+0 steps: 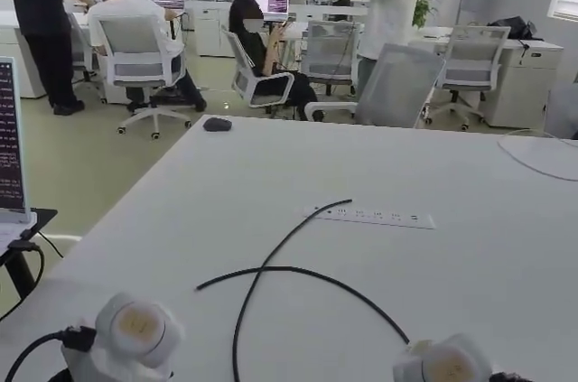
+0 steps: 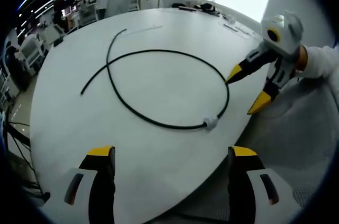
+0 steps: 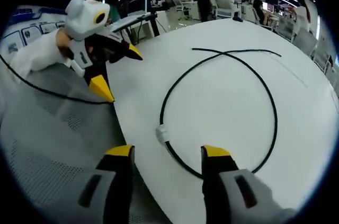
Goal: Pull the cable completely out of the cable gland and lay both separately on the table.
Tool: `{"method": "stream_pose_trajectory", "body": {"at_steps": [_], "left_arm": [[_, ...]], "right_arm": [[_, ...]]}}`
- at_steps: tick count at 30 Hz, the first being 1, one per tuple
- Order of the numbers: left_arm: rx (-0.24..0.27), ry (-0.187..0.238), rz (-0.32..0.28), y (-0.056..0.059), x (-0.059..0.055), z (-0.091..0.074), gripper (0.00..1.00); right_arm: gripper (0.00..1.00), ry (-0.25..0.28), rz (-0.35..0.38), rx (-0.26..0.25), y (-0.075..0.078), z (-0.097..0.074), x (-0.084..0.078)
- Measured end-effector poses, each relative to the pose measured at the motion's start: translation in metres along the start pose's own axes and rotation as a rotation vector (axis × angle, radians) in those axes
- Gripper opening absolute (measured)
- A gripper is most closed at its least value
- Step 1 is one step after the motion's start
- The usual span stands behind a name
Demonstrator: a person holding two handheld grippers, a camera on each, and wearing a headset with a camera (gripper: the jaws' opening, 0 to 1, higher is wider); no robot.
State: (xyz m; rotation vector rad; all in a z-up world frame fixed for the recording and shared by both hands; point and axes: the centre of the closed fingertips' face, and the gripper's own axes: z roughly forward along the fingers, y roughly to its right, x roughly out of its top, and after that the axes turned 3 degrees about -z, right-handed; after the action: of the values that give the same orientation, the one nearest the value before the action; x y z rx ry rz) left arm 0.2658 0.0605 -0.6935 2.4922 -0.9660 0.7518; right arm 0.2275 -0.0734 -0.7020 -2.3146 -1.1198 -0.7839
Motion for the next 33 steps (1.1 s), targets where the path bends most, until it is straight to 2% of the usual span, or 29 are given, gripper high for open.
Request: {"method": "stream_pose_trajectory", "body": {"at_steps": [5,10,13,25,27,33], "left_arm": [[-0.001,0.003,0.002,0.0,0.001,0.0,0.87],[-0.001,0.0,0.001,0.0,0.0,0.0,0.85],[-0.005,-0.003,0.0,0.001,0.0,0.001,0.83],[-0.009,-0.007,0.003,0.002,0.0,0.002,0.8],[-0.009,-0.006,0.002,0.002,0.0,0.001,0.8],[-0.006,0.002,0.001,0.001,0.002,0.001,0.79]], "right_arm": [[0.46,0.004,-0.064,-0.005,0.006,0.009,0.005],[0.42,0.004,-0.112,0.012,0.006,0.025,0.004],[0.33,-0.033,-0.171,0.02,0.006,0.034,-0.004],[0.3,-0.04,-0.194,0.043,-0.002,0.05,-0.011],[0.28,-0.05,-0.227,0.033,-0.001,0.051,-0.013],[0.26,-0.035,-0.235,0.036,-0.001,0.054,-0.007]]}}
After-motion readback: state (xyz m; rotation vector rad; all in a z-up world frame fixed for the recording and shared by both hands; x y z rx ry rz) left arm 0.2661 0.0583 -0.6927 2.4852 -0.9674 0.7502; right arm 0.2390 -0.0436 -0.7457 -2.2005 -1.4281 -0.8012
